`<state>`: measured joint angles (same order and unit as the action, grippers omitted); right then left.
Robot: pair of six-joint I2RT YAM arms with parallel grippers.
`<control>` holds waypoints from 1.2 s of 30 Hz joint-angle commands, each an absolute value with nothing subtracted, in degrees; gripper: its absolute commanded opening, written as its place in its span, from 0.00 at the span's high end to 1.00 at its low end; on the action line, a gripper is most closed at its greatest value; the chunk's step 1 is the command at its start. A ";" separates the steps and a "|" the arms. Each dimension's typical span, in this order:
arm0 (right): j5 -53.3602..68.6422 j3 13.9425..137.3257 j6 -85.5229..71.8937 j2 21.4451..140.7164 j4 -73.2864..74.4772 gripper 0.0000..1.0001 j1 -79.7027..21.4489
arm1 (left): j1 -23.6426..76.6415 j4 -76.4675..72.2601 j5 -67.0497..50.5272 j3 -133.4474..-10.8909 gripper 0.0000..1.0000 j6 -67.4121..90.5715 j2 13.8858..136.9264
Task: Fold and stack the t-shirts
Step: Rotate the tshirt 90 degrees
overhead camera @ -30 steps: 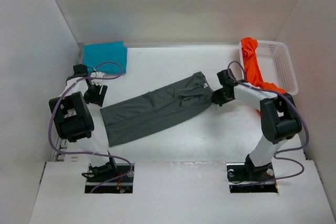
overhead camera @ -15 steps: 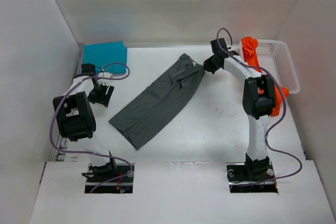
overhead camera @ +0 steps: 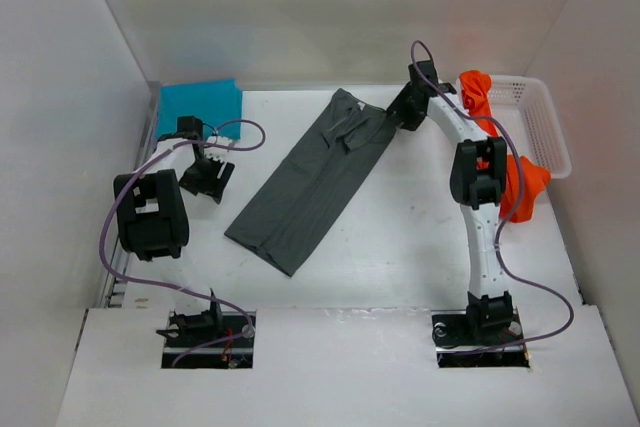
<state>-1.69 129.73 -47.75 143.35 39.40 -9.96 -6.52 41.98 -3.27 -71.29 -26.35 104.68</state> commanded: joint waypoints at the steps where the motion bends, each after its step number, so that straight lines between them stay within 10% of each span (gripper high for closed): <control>1: -2.46 126.85 -35.09 134.76 37.89 0.39 -10.32 | -5.50 43.07 -4.13 -72.95 0.34 -25.14 103.80; 20: -1.14 54.34 -47.19 69.28 8.53 0.33 -32.82 | -5.32 37.00 -5.01 -63.81 0.33 -22.32 92.03; 36: -10.72 45.96 -59.67 72.57 5.72 0.34 -52.94 | -6.90 39.20 -3.87 -53.35 0.29 -20.49 72.51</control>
<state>-7.07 44.58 -55.72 66.57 7.77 -51.37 -7.07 39.55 -3.60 -54.30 -22.33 74.39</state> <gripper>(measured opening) 0.665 0.709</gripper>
